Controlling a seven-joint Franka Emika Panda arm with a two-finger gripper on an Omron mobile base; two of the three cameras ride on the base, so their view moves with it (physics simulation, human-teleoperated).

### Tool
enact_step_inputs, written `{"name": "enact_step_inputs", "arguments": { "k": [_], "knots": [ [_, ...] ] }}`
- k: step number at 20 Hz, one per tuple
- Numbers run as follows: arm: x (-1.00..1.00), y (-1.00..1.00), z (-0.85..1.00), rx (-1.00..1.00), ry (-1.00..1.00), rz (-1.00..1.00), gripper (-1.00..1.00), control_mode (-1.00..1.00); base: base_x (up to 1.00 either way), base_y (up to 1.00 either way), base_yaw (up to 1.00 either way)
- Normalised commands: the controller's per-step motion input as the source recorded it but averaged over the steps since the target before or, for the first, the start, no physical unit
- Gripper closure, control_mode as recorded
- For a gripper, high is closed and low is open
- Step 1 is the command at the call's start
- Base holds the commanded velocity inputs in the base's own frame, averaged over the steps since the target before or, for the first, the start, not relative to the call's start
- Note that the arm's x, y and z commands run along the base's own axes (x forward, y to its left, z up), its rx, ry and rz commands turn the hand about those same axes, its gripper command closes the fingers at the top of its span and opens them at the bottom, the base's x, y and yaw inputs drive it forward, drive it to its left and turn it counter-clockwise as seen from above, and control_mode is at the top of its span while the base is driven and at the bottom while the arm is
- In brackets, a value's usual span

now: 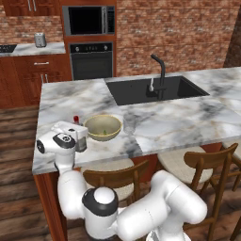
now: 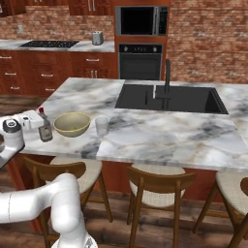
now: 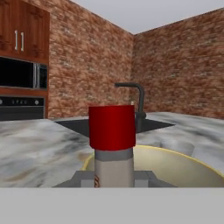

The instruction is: There is a bowl on the dining counter. Grab a lemon wedge from the fridge and place it in the bowl. Then get the liquor bottle and glass cup from the cabinet and place them next to the bowl.

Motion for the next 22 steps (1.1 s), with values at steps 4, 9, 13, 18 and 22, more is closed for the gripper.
{"name": "enact_step_inputs", "arguments": {
  "k": [4, 9, 13, 18, 22],
  "knots": [
    [0.22, 0.11, -0.09, 0.0, 0.0, -0.02, 1.0, -1.0, 0.0, 0.0, 0.0],
    [0.13, 0.03, -0.09, 0.0, 0.0, -0.01, 1.0, -1.0, 0.0, 0.0, 0.0],
    [0.0, 0.0, -0.08, 0.0, -0.05, -0.01, 1.0, -1.0, 0.0, 0.0, 0.0],
    [-0.14, 0.0, -0.12, 0.0, -0.09, -0.01, -1.0, -1.0, 0.0, 0.0, 0.0],
    [-0.04, 0.0, -0.1, 0.0, -0.09, -0.01, -1.0, -1.0, 0.0, 0.0, 0.0]
  ]
}}
